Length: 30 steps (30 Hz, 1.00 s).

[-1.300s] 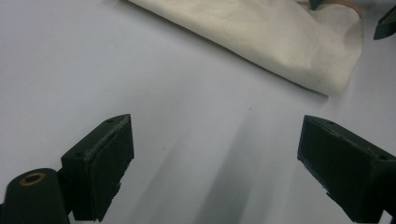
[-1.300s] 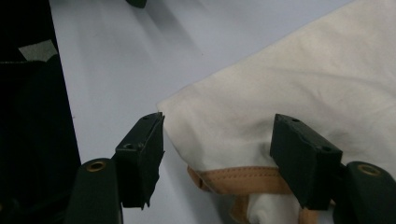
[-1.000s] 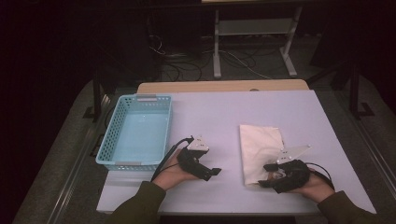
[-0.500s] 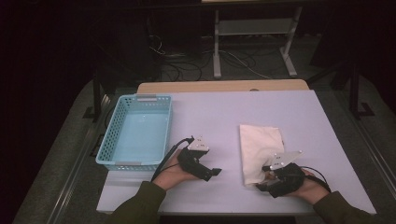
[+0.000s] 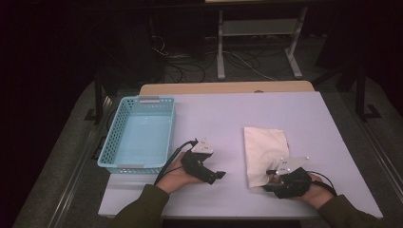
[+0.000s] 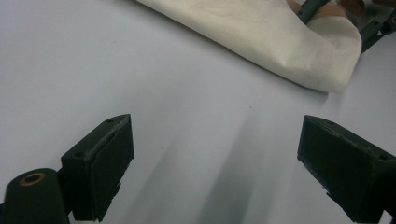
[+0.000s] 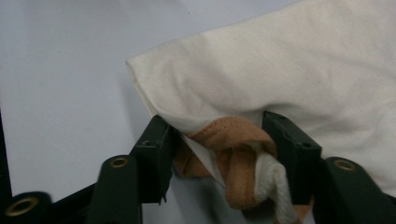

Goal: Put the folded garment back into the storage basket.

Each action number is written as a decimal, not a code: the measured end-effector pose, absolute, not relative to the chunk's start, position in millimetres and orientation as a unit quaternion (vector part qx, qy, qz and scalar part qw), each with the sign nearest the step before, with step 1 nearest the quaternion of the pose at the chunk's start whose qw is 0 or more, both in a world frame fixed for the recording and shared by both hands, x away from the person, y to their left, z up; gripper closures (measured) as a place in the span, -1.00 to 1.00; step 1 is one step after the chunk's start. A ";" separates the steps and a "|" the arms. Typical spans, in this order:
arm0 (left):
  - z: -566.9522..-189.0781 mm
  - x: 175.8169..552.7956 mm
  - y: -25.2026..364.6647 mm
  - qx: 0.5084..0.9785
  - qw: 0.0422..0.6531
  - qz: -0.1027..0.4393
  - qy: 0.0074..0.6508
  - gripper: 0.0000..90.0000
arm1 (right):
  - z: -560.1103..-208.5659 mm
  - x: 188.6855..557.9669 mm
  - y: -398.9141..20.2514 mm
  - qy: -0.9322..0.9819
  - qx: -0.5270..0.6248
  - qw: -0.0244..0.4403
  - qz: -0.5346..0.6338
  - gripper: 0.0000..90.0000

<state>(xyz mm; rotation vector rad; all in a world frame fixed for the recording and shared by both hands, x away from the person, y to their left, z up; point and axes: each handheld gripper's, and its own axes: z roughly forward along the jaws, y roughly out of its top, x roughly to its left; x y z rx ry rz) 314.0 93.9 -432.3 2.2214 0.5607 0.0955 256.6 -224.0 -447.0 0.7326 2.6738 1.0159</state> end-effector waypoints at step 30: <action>-418.0 351.0 50.0 0.879 0.412 0.056 0.234 -0.71 | -444.2 272.5 -232.0 0.892 0.276 0.052 0.355 0.72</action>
